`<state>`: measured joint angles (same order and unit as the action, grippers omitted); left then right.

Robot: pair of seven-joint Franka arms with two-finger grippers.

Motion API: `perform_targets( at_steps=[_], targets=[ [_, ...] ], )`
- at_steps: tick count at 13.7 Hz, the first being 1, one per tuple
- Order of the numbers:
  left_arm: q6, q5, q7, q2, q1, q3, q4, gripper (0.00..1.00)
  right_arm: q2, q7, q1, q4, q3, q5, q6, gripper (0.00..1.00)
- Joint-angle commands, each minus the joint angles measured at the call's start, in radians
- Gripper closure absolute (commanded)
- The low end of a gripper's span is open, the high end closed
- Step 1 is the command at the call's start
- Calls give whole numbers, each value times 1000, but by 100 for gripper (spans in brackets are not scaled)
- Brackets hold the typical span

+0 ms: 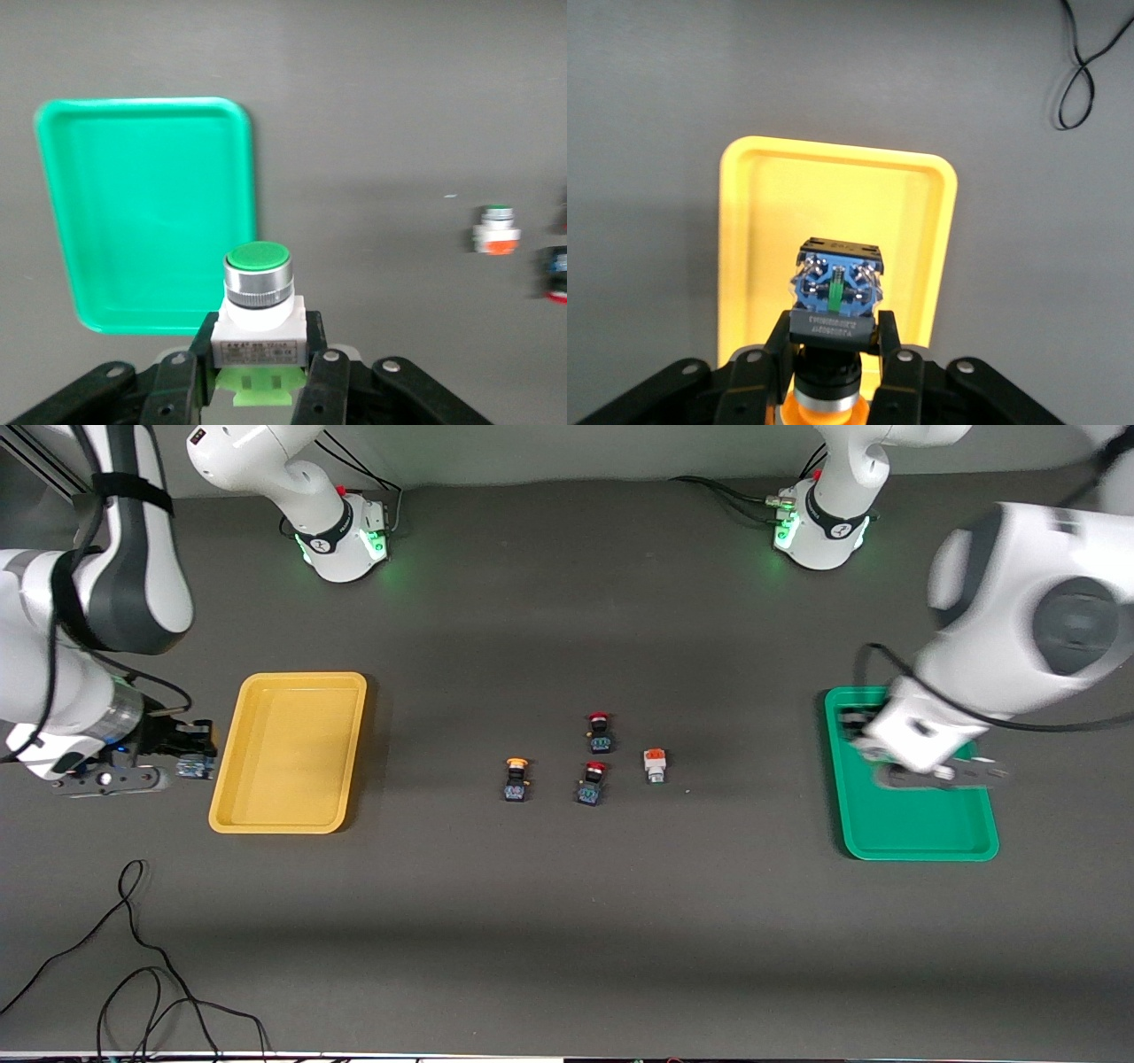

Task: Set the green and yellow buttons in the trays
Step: 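Carry the yellow button to the yellow tray while the left gripper carries the green button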

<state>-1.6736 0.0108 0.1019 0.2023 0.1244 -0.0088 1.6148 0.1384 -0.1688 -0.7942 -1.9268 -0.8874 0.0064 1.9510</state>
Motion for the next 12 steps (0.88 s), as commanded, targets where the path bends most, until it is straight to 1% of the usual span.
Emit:
perform_targets(
  at_steps=[1,3,4,5,6,7,8,10,11,12],
  targets=[
    [-4,32,-187,29,-126,-13,-6,100,-25,-79,-17,-180,-50,35,199,70],
    [-58,70,-211,32,-153,-13,46,100,6,-159,-2,-308,-62,99,383,70],
    [-102,74,-215,32,-158,-11,83,100,42,-181,9,-351,-61,124,463,70],
    [-154,80,-234,32,-172,-11,120,100,82,-211,9,-369,-61,163,509,70],
    [-222,80,-278,32,-201,-11,169,100,113,-260,9,-373,-61,219,522,70],
    [-297,81,-325,29,-231,-13,230,100,157,-340,10,-373,-61,306,526,70],
    [-375,80,-365,26,-259,-13,300,100,214,-423,10,-371,-59,411,543,70],
    [-548,80,-386,26,-282,-11,439,100,308,-581,7,-368,-51,620,552,70],
    [-631,80,-386,28,-284,-11,504,100,325,-633,0,-367,-51,689,551,69],
    [-711,81,-387,31,-285,-10,561,100,331,-644,1,-367,-50,705,549,59]
  ],
)
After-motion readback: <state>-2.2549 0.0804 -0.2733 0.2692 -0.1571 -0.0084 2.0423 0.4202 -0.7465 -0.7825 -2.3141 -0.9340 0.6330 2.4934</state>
